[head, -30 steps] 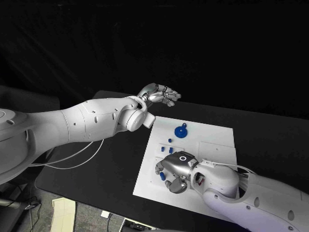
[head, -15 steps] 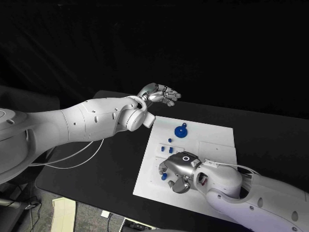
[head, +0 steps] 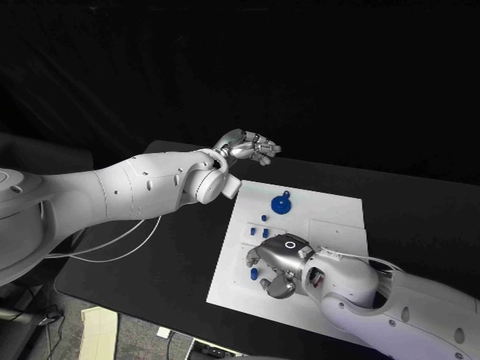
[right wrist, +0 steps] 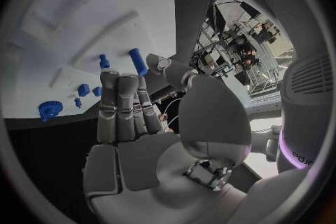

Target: Assemble the parts on the task board

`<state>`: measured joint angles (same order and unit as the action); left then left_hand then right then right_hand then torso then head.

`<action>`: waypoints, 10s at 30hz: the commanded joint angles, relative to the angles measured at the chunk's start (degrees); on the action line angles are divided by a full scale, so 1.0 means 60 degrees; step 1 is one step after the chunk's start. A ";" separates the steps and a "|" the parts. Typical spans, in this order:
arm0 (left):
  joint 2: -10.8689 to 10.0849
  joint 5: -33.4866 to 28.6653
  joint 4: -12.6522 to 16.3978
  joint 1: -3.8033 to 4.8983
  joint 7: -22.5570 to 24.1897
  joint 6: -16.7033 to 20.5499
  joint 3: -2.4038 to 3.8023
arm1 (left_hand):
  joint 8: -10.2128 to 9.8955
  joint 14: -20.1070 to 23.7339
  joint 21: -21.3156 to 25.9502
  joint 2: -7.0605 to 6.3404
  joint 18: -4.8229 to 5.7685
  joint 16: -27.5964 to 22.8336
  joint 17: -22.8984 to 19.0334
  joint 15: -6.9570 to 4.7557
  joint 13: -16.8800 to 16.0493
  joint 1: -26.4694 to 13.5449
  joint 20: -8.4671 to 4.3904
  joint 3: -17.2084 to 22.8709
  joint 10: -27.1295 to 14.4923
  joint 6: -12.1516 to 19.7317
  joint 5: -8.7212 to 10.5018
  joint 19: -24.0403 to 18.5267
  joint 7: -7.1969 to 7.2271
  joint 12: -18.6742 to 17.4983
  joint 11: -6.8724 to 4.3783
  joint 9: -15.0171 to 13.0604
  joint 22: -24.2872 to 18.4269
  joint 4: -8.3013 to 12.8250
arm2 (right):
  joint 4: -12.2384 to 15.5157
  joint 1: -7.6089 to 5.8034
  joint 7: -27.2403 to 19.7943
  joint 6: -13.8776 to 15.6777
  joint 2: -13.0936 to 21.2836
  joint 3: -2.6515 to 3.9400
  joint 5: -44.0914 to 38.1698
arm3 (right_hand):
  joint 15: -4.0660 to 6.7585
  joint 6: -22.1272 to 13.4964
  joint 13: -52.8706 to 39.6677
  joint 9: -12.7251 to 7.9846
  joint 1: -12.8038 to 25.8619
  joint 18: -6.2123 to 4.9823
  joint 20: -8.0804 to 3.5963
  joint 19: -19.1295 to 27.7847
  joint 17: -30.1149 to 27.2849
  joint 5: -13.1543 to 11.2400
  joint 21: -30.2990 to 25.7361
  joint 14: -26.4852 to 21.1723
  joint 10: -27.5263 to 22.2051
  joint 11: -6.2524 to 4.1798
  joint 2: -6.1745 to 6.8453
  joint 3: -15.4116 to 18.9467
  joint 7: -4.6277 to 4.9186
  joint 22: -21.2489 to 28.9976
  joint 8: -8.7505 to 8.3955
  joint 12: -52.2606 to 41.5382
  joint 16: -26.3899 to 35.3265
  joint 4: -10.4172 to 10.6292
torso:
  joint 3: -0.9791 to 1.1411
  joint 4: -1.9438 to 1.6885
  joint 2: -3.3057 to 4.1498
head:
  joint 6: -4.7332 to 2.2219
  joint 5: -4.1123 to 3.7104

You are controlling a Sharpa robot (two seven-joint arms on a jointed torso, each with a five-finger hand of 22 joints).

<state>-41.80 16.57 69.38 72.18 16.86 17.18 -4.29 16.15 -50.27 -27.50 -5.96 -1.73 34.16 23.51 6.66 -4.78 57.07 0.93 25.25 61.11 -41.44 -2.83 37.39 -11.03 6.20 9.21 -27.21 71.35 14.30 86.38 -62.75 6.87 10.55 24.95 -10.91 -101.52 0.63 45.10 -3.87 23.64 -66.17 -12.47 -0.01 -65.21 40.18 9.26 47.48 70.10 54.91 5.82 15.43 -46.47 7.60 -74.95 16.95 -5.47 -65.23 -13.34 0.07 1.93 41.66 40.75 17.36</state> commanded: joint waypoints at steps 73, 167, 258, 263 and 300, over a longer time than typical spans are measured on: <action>-0.0056 0.0007 0.0039 0.0007 0.0059 -0.0076 0.0005 | 0.0057 -0.0049 0.0071 -0.0037 -0.0101 -0.0081 0.0057 0.0020 0.0009 -0.0082 0.0018 0.0002 0.0003 0.0059 -0.0026 0.0050 -0.0208 -0.0077 0.0054 0.0018 0.0045 -0.0068 | 0.0195 0.0037 -0.0041 0.1427 0.0276 0.0003 0.0558 | -0.0192 -0.0032 -0.0254 -0.0046 0.0023 -0.0422 -0.0134 -0.0259 -0.0019 -0.0040 0.0107 0.0118 0.0704 0.0211 0.0139 0.0075 0.0117 -0.0114 0.0153 -0.0201 -0.0219 0.0053 | -0.0001 0.0004 -0.0004 | 0.0049 -0.0028; -0.0096 -0.0470 0.0412 -0.0599 0.0202 -0.0188 -0.0624 | 0.0088 -0.0034 0.0139 -0.0004 -0.0101 -0.0160 0.0151 0.0028 0.0004 -0.0308 0.0022 -0.0110 0.0014 0.0098 -0.0014 0.0057 -0.0213 -0.0110 0.0054 0.0026 0.0116 -0.0203 | -0.0282 -0.0363 0.4175 -0.2699 0.2434 -0.0030 0.6607 | 0.0899 0.0913 -0.9566 0.1578 0.3915 -0.0422 -0.0688 -0.0864 0.2429 -0.1076 0.1647 0.0519 0.1657 -0.0934 -0.0485 0.1353 -0.0144 -0.0161 0.0378 -1.0194 -0.1872 0.2442 | 0.0088 0.0322 -0.1069 | 0.0683 -0.2122; -0.0180 -0.0472 0.0413 -0.0596 0.0116 -0.0287 -0.0631 | 0.0098 -0.0032 0.0171 0.0005 -0.0111 -0.0201 0.0199 0.0031 0.0002 -0.0306 0.0027 -0.0122 0.0012 0.0127 -0.0016 0.0055 -0.0220 -0.0130 0.0057 0.0032 0.0160 -0.0194 | -0.0273 -0.0268 0.4333 -0.2257 0.2250 -0.0076 0.7059 | 0.0961 0.1252 -0.9620 0.1884 0.4099 -0.0422 -0.0632 -0.0767 0.2678 -0.1075 0.1821 0.0615 0.1710 -0.1006 -0.0812 0.0930 -0.0223 -0.0122 0.0253 -1.0100 -0.1650 0.2137 | -0.0005 0.0325 -0.1028 | 0.0700 -0.1971; -0.0201 -0.0472 0.0411 -0.0596 0.0109 -0.0284 -0.0631 | 0.0099 -0.0033 0.0173 0.0005 -0.0111 -0.0204 0.0202 0.0031 0.0002 -0.0304 0.0027 -0.0122 0.0012 0.0128 -0.0016 0.0055 -0.0220 -0.0131 0.0057 0.0032 0.0163 -0.0192 | -0.0162 -0.0354 0.4356 -0.2259 0.2308 -0.0071 0.7171 | 0.0967 0.1268 -0.9621 0.1891 0.4136 -0.0422 -0.0631 -0.0780 0.2687 -0.1076 0.1831 0.0621 0.1721 -0.1012 -0.0800 0.0922 -0.0229 -0.0121 0.0249 -1.0099 -0.1647 0.2155 | -0.0002 0.0329 -0.1025 | 0.0706 -0.1953; -0.0170 -0.0472 0.0402 -0.0592 0.0059 -0.0320 -0.0631 | 0.0107 -0.0037 0.0186 0.0002 -0.0112 -0.0218 0.0224 0.0033 0.0001 -0.0312 0.0030 -0.0126 0.0013 0.0134 -0.0015 0.0060 -0.0222 -0.0138 0.0059 0.0034 0.0181 -0.0198 | -0.1121 -0.0368 0.4494 -0.3020 0.1471 -0.0108 0.6422 | 0.0883 0.0977 -0.9646 0.1954 0.4947 -0.0422 -0.0627 -0.0637 0.2781 -0.1076 0.1837 0.0584 0.1545 -0.0923 -0.0362 0.1652 -0.0134 -0.0105 -0.0034 -0.9995 -0.1503 0.2378 | -0.0009 0.0333 -0.1020 | 0.0723 -0.2015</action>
<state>-42.98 14.06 71.70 68.58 16.94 16.06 -8.11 16.60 -50.27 -26.61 -5.88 -1.72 33.05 24.78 6.66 -4.78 55.79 0.93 24.65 61.11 -41.04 -2.83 37.39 -11.03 5.75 9.21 -27.07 72.33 13.38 79.93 -65.00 33.74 -5.59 34.06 -11.52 -60.18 6.02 51.45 -61.70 35.32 -36.86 -11.96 -3.68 -69.46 56.82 3.11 58.34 73.93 64.59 0.27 13.16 -36.89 6.78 -74.96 16.95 -65.65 -74.50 0.99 0.07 3.89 35.59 45.07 5.28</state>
